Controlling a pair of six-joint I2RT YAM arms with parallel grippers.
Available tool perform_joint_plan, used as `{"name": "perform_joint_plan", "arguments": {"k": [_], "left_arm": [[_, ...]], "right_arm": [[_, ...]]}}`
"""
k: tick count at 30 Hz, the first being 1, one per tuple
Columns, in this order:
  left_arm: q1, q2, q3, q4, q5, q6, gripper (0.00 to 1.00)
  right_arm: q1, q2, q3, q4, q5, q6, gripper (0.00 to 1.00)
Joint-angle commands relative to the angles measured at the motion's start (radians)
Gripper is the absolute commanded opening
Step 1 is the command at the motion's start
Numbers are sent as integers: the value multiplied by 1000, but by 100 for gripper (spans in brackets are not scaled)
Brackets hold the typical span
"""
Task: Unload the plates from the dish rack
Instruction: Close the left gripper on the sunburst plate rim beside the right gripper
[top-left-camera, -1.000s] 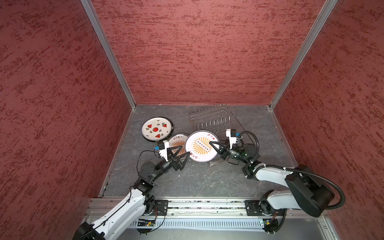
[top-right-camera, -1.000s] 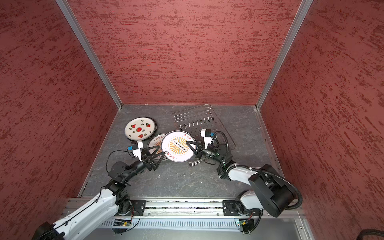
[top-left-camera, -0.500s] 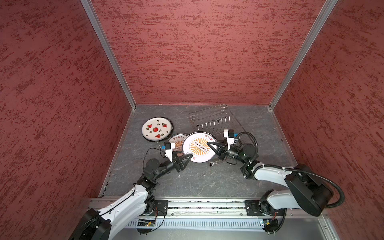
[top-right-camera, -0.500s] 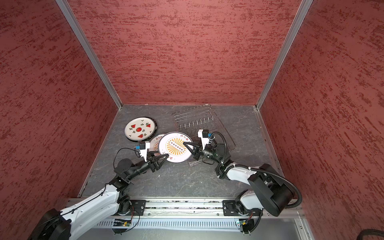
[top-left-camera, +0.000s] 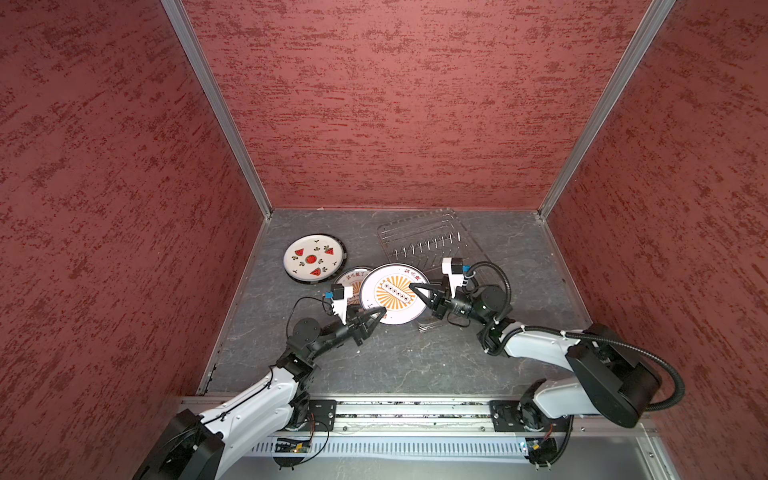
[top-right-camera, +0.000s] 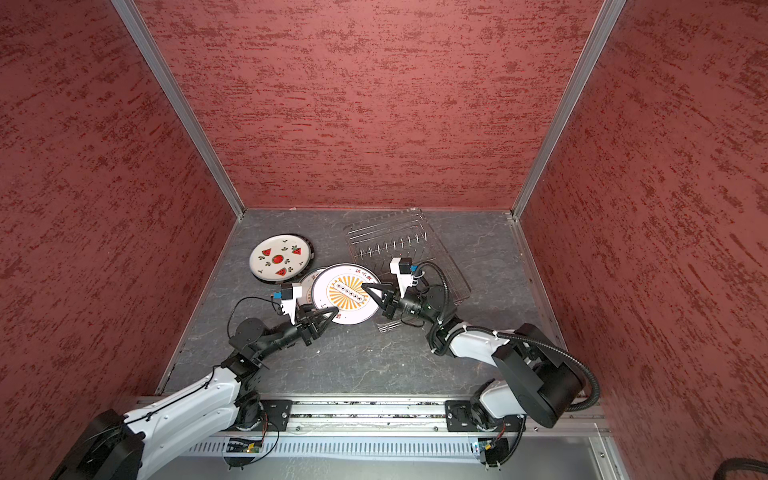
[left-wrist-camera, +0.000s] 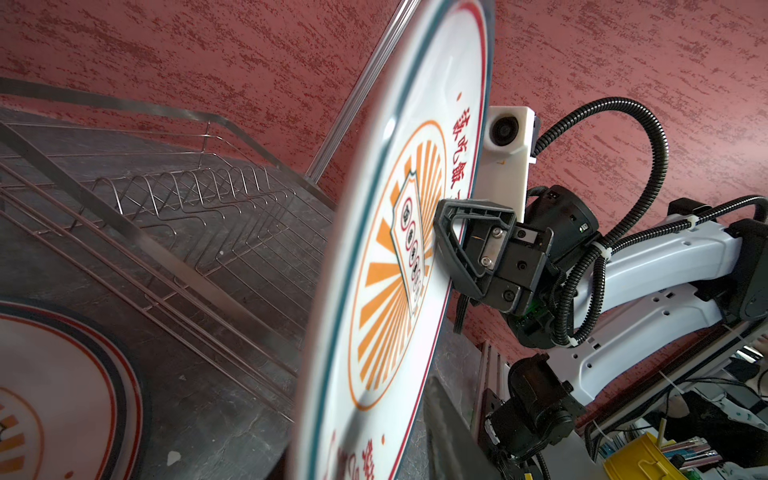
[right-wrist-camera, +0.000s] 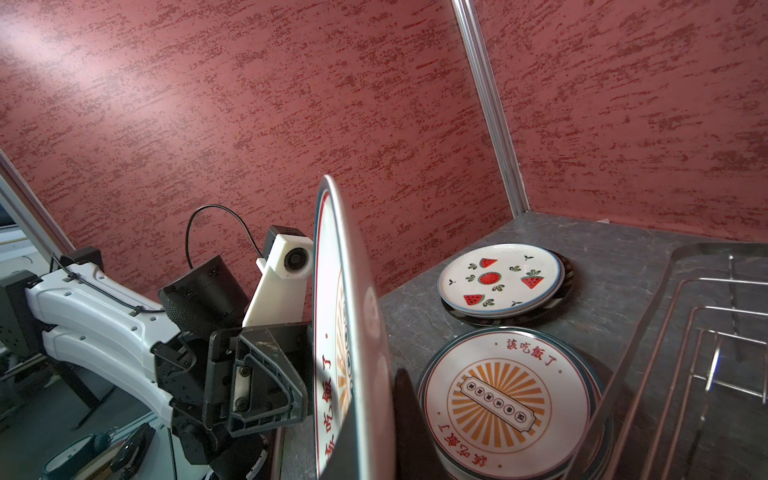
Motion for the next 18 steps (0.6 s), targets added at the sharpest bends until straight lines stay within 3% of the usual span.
{"name": "perform_joint_plan", "arguments": {"k": [1, 18], "left_arm": [[-14, 3, 19, 33, 13, 18, 27], [-21, -2, 18, 19, -30, 12, 10]], "right_arm": [[7, 4, 46, 22, 6, -20, 5], [17, 37, 64, 4, 2, -45, 7]]}}
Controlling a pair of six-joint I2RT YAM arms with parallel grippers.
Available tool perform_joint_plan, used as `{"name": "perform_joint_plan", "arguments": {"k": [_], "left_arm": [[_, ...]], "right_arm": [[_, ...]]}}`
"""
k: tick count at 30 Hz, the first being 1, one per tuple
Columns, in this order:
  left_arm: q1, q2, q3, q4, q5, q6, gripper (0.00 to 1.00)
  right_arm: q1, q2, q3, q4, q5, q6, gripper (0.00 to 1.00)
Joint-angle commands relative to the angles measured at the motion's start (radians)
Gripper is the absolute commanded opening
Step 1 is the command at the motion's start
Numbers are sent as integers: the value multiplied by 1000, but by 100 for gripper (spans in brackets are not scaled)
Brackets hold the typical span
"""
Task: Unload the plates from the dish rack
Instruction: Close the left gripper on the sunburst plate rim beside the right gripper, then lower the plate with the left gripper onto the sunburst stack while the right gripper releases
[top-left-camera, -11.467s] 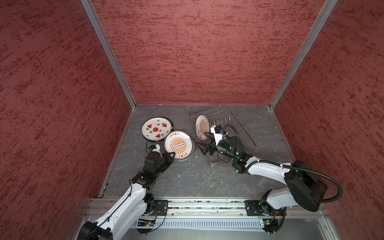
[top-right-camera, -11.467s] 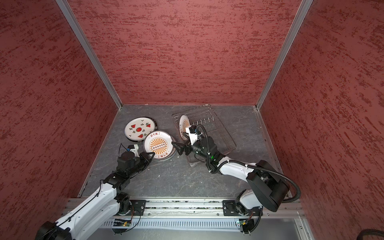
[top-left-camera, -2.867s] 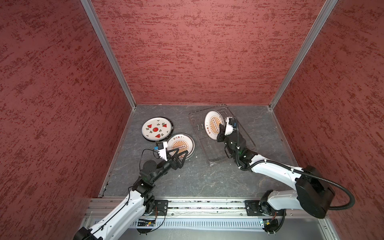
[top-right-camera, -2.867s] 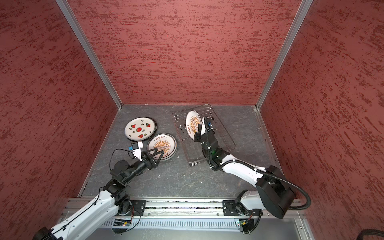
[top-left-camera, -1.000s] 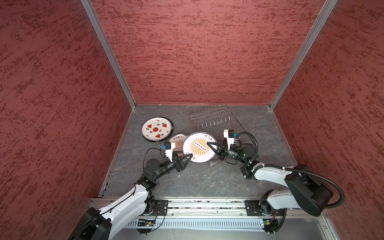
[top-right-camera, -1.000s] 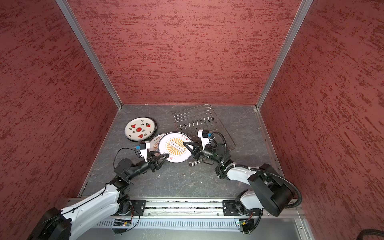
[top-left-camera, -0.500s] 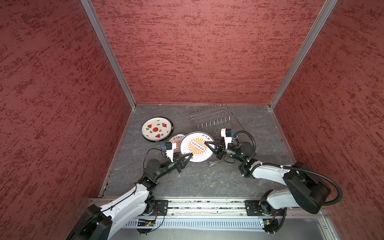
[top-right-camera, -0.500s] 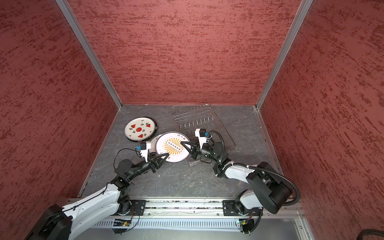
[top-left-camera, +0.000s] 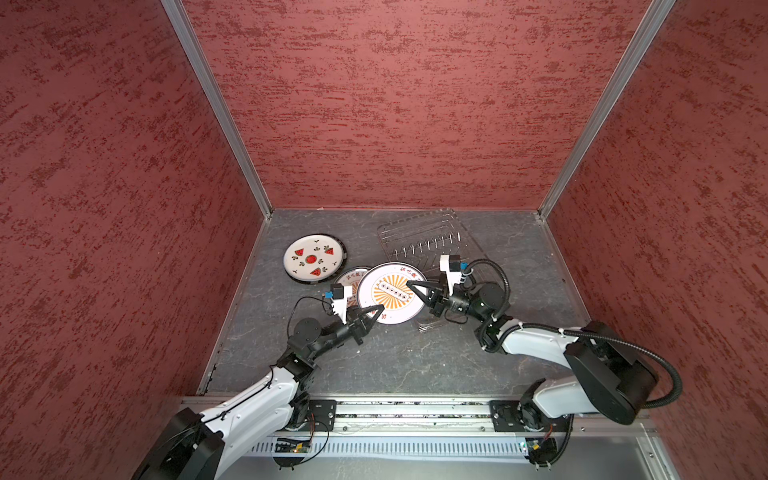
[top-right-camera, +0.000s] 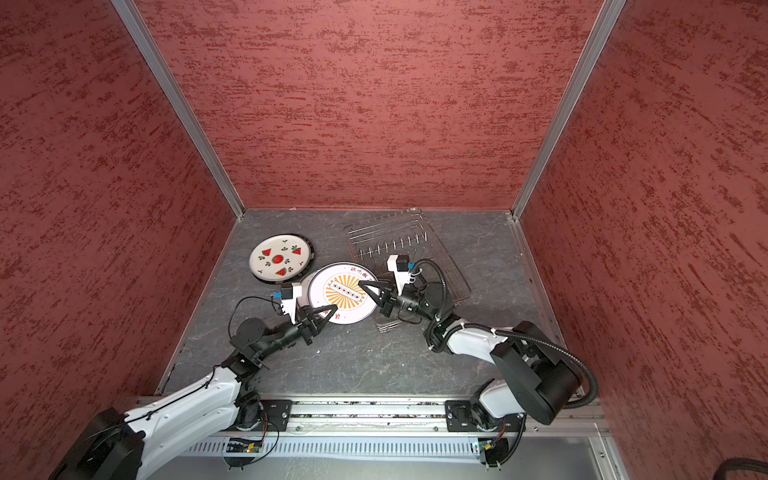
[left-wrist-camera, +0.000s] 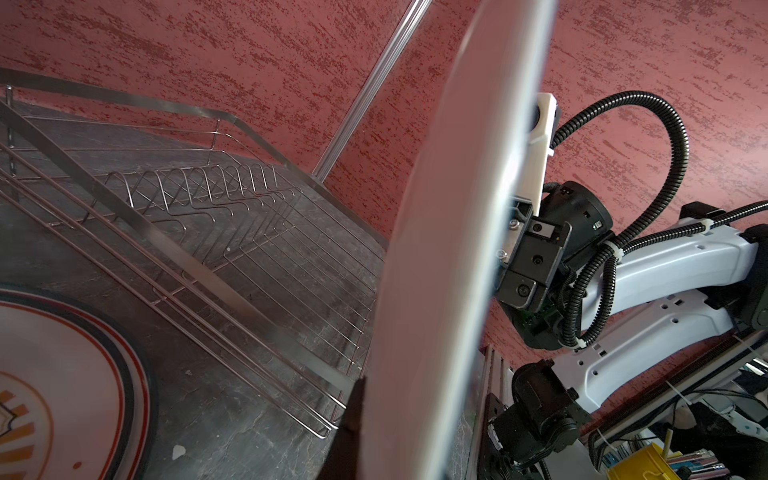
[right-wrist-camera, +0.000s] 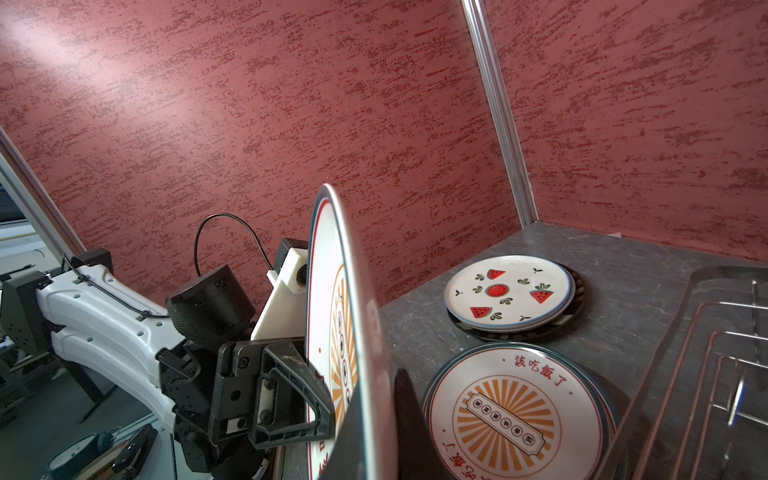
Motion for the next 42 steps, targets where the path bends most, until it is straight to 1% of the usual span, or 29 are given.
{"name": "perform_joint_plan", "arguments": {"k": [1, 6, 10, 13, 15, 16, 17, 18, 19, 20, 32, 36, 42], "left_arm": [[-15, -5, 16, 30, -5, 16, 9], [-17, -11, 13, 28, -8, 10, 6], [-17, -19, 12, 25, -12, 8, 4], [-17, -32, 1, 33, -27, 5, 3], [-18, -43, 1, 23, -32, 6, 1], [-18, -49, 0, 20, -33, 5, 1], [-18, -55, -1, 15, -36, 4, 1], [-18, -60, -2, 10, -41, 4, 1], [-18, -65, -2, 4, -47, 5, 1], [-18, -68, -2, -1, -50, 6, 1], [-20, -82, -3, -26, -87, -2, 0], [-18, -85, 0, -50, -117, -13, 0], [-17, -102, -14, -57, -175, -33, 0]], "right_arm": [[10, 18, 31, 1, 5, -41, 7], [11, 18, 29, 3, -7, -42, 10], [11, 18, 30, 2, -20, -45, 15], [11, 18, 32, 0, -31, -44, 20], [11, 18, 33, 2, -38, -48, 25], [11, 18, 31, 5, -38, -48, 32], [11, 18, 33, 5, -39, -48, 43], [12, 18, 35, -3, -38, -48, 61], [11, 18, 41, -21, -35, -49, 81], [11, 18, 46, -35, -30, -49, 98], [13, 17, 26, -23, 33, -38, 99], [13, 2, -3, 14, 66, -40, 99], [13, -28, -35, 19, 138, -58, 99]]}}
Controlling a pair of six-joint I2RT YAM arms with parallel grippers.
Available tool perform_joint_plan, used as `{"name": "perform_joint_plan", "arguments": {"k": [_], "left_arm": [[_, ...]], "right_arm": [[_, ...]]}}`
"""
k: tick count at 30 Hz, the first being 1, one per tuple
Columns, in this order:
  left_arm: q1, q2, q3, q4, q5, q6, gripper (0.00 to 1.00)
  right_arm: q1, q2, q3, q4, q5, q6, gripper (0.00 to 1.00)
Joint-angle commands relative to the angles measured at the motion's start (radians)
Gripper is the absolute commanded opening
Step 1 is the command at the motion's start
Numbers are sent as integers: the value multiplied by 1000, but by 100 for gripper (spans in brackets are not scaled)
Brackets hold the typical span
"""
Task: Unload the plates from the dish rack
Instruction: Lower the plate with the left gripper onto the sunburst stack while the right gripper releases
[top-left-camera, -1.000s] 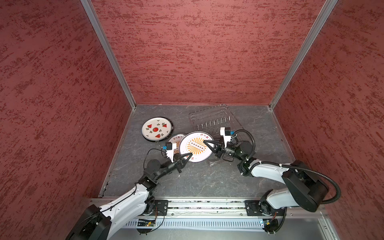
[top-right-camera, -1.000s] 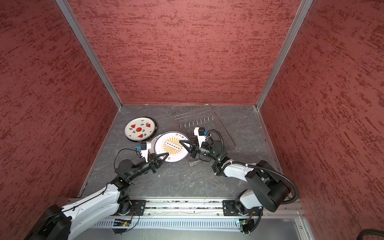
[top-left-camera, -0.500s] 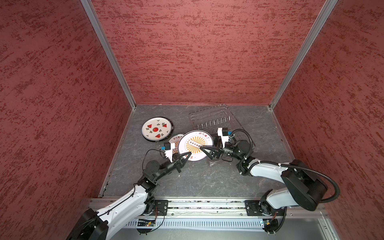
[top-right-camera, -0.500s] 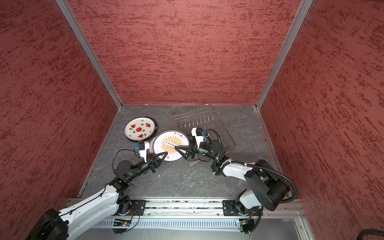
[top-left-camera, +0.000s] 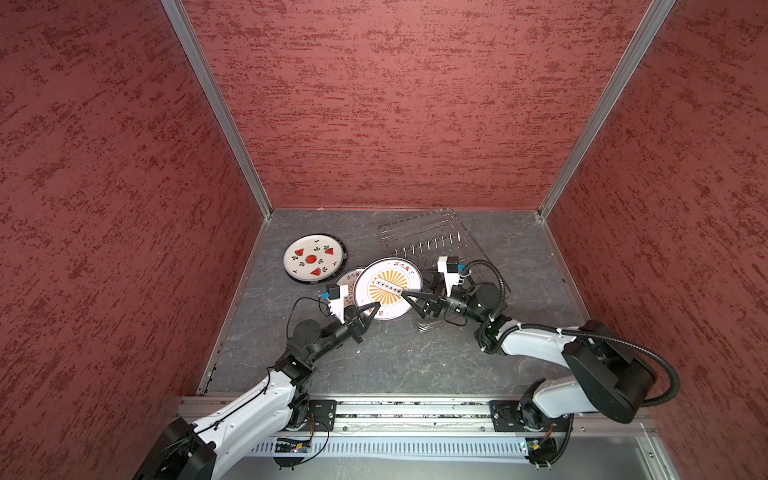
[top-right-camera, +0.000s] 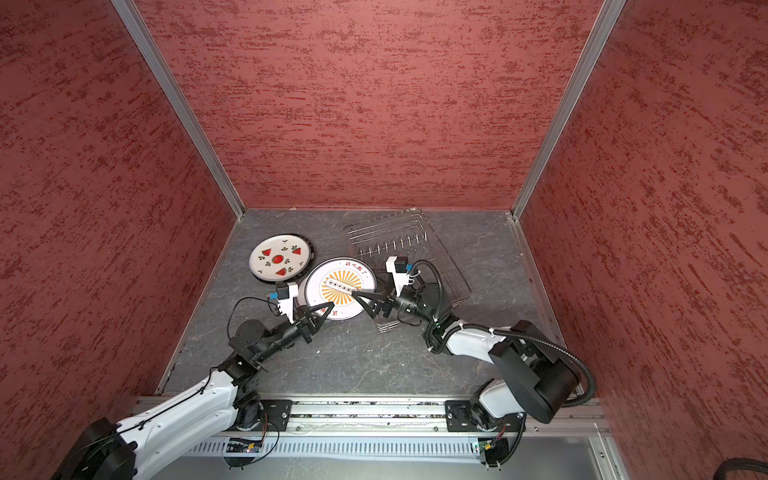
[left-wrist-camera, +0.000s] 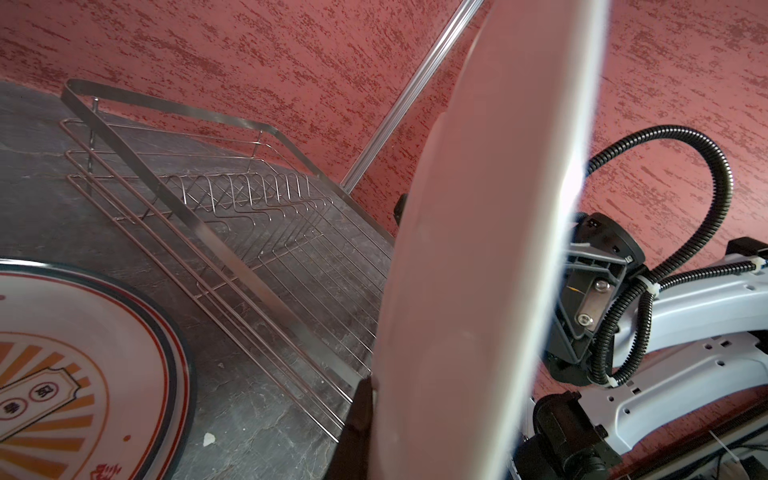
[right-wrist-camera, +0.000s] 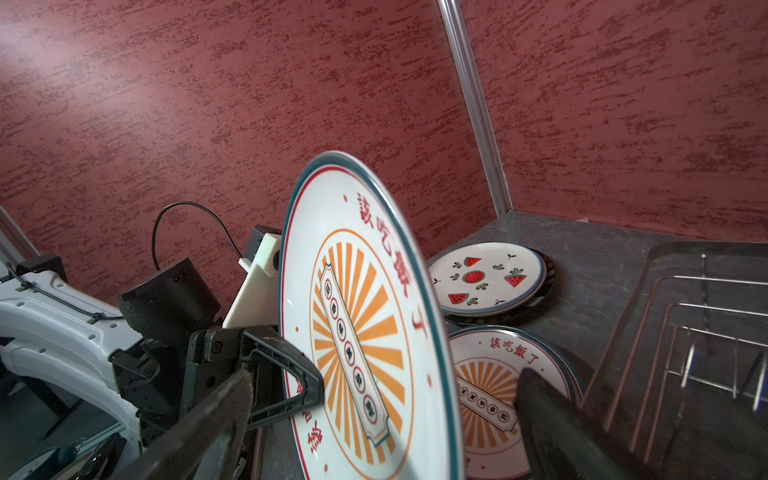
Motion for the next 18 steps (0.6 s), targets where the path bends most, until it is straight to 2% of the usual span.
{"name": "perform_joint_plan", "arguments": {"k": [1, 10, 14, 18], "left_arm": [[-1, -36, -26, 52, -71, -16, 0], [24, -172, -20, -163, -212, -73, 0], [65, -175, -32, -164, -209, -114, 0], [132, -155, -28, -189, -162, -213, 0]], "right_arm": [[6, -27, -8, 43, 60, -21, 99], [6, 14, 34, 20, 40, -11, 99], [12, 20, 63, -21, 58, -9, 99], [35, 53, 101, -105, 98, -53, 99]]}}
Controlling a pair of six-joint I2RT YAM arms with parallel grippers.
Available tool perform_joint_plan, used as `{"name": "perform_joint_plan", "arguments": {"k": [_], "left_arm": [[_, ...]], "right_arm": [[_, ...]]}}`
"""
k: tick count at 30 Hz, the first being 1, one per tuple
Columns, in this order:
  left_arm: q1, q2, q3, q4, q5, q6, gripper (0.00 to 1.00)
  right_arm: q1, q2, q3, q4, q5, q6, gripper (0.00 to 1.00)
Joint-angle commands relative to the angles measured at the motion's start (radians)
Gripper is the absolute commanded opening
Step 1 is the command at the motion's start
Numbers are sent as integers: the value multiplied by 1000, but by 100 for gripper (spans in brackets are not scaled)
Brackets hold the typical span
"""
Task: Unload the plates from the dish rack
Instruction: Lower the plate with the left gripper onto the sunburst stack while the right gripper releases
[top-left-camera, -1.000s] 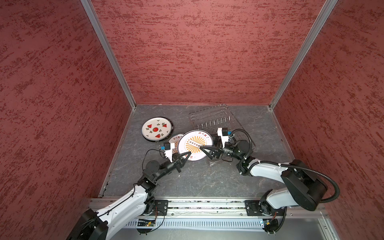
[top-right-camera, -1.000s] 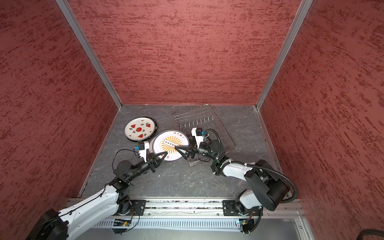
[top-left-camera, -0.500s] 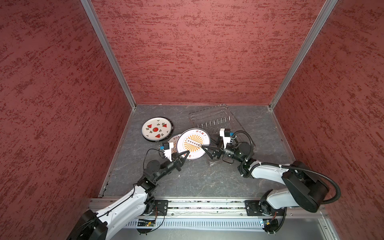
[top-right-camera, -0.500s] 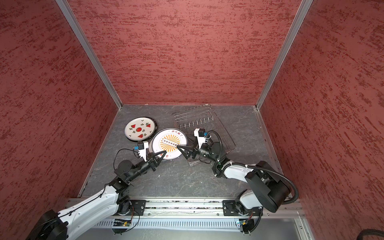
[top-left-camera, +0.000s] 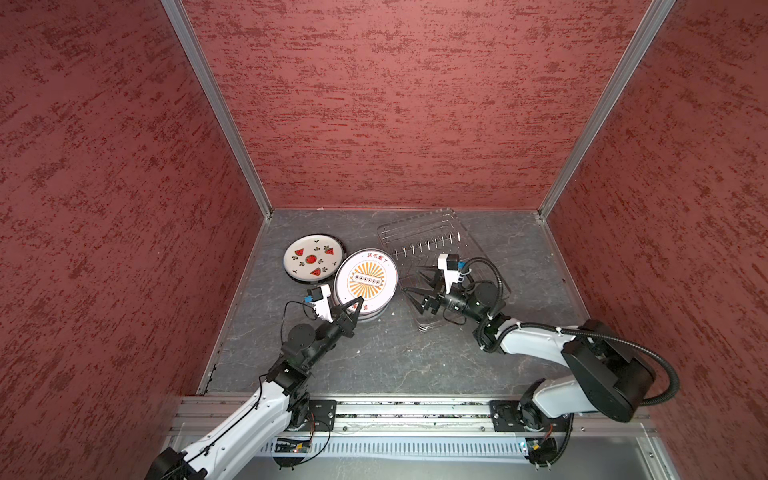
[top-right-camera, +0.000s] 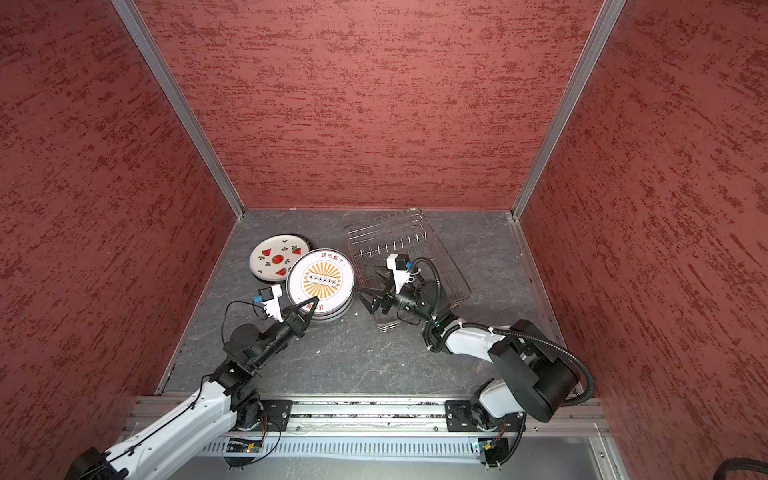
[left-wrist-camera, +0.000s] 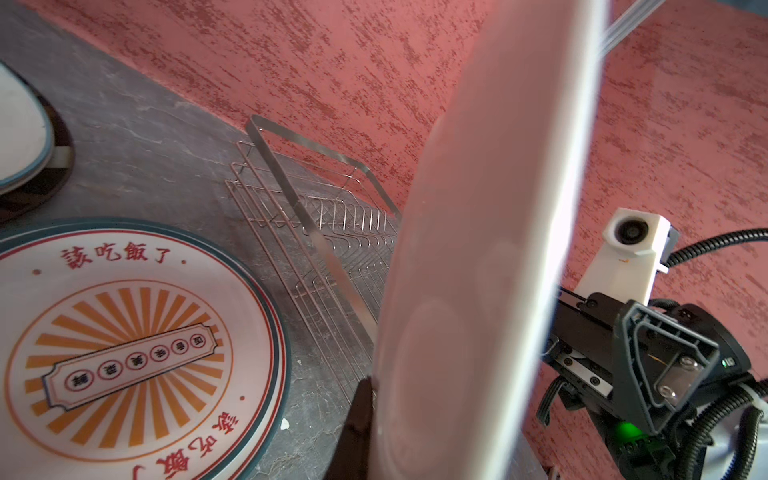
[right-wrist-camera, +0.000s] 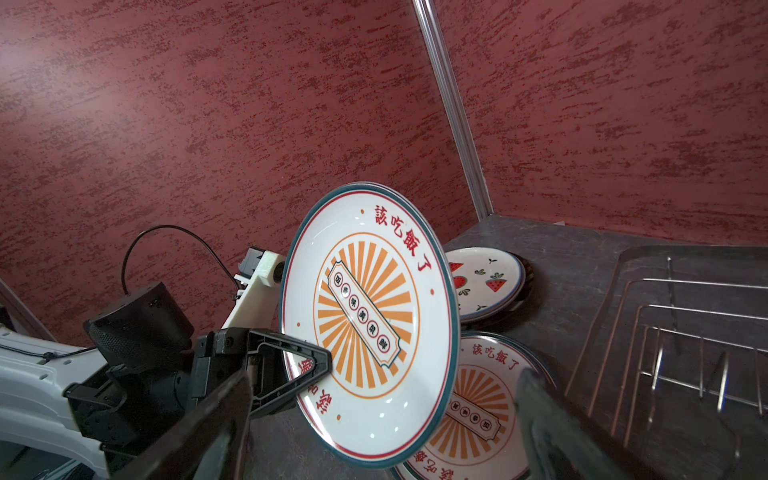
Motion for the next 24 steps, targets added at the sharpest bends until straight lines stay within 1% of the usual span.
{"name": "perform_joint_plan", "arguments": {"k": [1, 3, 6, 7, 9, 12, 15, 20, 24], "left_arm": [[58, 9, 9, -9, 39, -110, 0], [102, 25, 7, 0, 108, -162, 0], [146, 34, 12, -13, 168, -219, 0], [157, 33, 20, -34, 175, -239, 0], [184, 33, 48, -144, 200, -273, 0], [232, 53, 63, -161, 264, -296, 0], [271, 114, 65, -142, 294, -333, 0], [291, 268, 78, -53, 342, -369, 0], [295, 359, 108, -52, 337, -372, 0]], "right_arm": [[29, 17, 49, -80, 69, -58, 99], [54, 10, 68, -141, 127, -106, 99], [83, 9, 86, -189, 191, -150, 99], [89, 10, 91, -203, 200, -160, 99], [102, 14, 108, -230, 212, -181, 99], [123, 29, 125, -242, 223, -212, 99], [148, 49, 148, -263, 235, -246, 99], [180, 82, 189, -308, 274, -292, 99], [192, 105, 205, -315, 316, -308, 99]]}}
